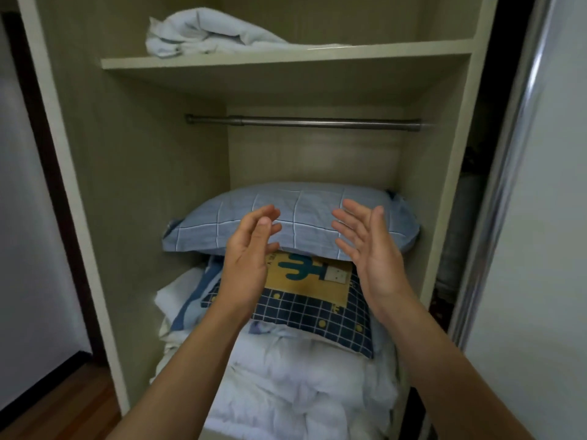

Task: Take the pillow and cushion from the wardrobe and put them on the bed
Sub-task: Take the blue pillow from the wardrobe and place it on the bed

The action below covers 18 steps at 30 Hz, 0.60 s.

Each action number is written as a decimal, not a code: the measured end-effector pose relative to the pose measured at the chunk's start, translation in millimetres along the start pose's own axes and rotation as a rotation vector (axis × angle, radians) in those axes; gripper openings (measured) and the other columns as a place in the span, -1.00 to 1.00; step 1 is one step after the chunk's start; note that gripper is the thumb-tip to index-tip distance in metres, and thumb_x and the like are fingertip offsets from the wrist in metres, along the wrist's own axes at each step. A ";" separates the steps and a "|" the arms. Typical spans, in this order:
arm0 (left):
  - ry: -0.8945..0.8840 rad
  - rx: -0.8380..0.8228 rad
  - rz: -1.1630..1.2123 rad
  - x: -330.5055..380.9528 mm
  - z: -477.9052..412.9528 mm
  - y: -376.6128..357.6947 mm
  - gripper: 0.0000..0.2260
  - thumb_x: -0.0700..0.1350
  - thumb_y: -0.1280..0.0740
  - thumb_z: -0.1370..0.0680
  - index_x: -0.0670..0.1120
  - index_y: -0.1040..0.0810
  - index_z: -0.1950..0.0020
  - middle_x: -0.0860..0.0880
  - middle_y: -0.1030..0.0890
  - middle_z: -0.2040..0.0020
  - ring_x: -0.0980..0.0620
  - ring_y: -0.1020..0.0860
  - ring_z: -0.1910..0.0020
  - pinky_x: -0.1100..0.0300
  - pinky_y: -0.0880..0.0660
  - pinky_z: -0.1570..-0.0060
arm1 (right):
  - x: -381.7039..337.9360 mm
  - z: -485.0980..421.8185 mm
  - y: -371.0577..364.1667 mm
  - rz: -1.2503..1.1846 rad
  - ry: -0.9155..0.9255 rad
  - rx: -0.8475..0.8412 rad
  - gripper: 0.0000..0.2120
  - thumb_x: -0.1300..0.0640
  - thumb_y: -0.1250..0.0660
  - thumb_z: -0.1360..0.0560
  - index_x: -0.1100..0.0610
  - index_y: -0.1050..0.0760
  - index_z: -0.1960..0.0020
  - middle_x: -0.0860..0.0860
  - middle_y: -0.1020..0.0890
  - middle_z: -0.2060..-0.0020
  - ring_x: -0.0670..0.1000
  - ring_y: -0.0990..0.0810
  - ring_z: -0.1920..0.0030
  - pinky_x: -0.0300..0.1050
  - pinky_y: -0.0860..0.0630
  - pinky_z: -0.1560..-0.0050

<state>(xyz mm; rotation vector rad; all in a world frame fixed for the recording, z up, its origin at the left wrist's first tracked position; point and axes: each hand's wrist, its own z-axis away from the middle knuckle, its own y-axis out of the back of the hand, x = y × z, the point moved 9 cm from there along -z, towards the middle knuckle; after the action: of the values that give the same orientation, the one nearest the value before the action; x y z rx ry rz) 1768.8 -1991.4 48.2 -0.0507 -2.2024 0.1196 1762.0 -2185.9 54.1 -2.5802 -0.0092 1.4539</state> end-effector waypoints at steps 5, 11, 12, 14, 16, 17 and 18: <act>0.000 0.016 0.022 -19.6 -40.8 46.6 -0.71 -0.03 -0.12 -0.68 -0.03 -0.51 -0.33 0.06 -0.60 -0.27 0.15 -0.57 -0.22 0.04 -0.51 -0.26 | 8.2 -32.8 -33.9 0.018 0.037 0.020 -0.33 -0.32 0.03 -0.47 0.03 -0.43 -0.39 -0.02 -0.59 -0.29 -0.08 -0.55 -0.30 0.03 -0.41 -0.41; -0.048 -0.015 0.057 -37.4 -97.7 84.3 -0.77 -0.03 -0.15 -0.67 0.04 -0.52 -0.27 0.06 -0.61 -0.23 0.14 -0.58 -0.20 0.08 -0.53 -0.20 | 26.0 -62.0 -59.8 0.077 0.079 0.049 -0.36 -0.33 0.05 -0.49 -0.01 -0.43 -0.39 -0.03 -0.58 -0.30 -0.09 -0.54 -0.31 0.00 -0.41 -0.41; -0.048 -0.018 0.066 -41.2 -105.3 85.9 -0.78 -0.03 -0.16 -0.67 0.06 -0.53 -0.25 0.06 -0.61 -0.23 0.15 -0.58 -0.20 0.08 -0.53 -0.20 | 31.6 -65.1 -62.4 0.093 0.073 0.052 -0.35 -0.33 0.05 -0.49 -0.01 -0.43 -0.39 -0.03 -0.58 -0.30 -0.10 -0.54 -0.31 0.00 -0.40 -0.41; -0.034 -0.024 0.084 -52.7 -118.0 87.3 -0.78 -0.03 -0.16 -0.67 0.06 -0.53 -0.25 0.06 -0.61 -0.23 0.15 -0.58 -0.20 0.08 -0.53 -0.20 | 42.8 -73.7 -64.1 0.119 0.056 0.072 -0.35 -0.33 0.06 -0.51 0.00 -0.43 -0.40 -0.04 -0.58 -0.30 -0.11 -0.54 -0.31 0.00 -0.39 -0.42; -0.029 -0.032 0.075 -65.6 -130.6 87.0 -0.76 -0.02 -0.17 -0.66 0.02 -0.53 -0.28 0.07 -0.62 -0.23 0.16 -0.58 -0.19 0.08 -0.52 -0.21 | 51.2 -87.6 -63.8 0.139 0.046 0.093 -0.36 -0.32 0.07 -0.51 0.00 -0.43 -0.40 -0.04 -0.58 -0.30 -0.11 -0.53 -0.32 0.02 -0.38 -0.43; -0.024 -0.035 0.065 -72.9 -138.0 86.6 -0.75 -0.02 -0.18 -0.66 0.01 -0.53 -0.29 0.08 -0.62 -0.23 0.18 -0.58 -0.19 0.08 -0.52 -0.21 | 55.4 -96.7 -62.6 0.144 0.045 0.104 -0.36 -0.32 0.06 -0.51 0.00 -0.43 -0.40 -0.03 -0.57 -0.30 -0.10 -0.53 -0.32 0.03 -0.38 -0.44; -0.020 -0.034 0.055 -79.9 -144.3 86.9 -0.75 -0.01 -0.18 -0.65 0.01 -0.53 -0.29 0.10 -0.62 -0.22 0.19 -0.58 -0.19 0.08 -0.52 -0.21 | 59.3 -104.7 -60.8 0.148 0.045 0.117 -0.35 -0.32 0.06 -0.50 0.00 -0.43 -0.39 -0.03 -0.57 -0.30 -0.10 -0.52 -0.32 0.03 -0.37 -0.44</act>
<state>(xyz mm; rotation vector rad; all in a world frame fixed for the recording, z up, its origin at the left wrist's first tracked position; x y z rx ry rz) 1931.7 -1901.6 60.0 -0.1298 -2.2233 0.1136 1886.9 -2136.5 66.4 -2.5647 0.2705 1.3975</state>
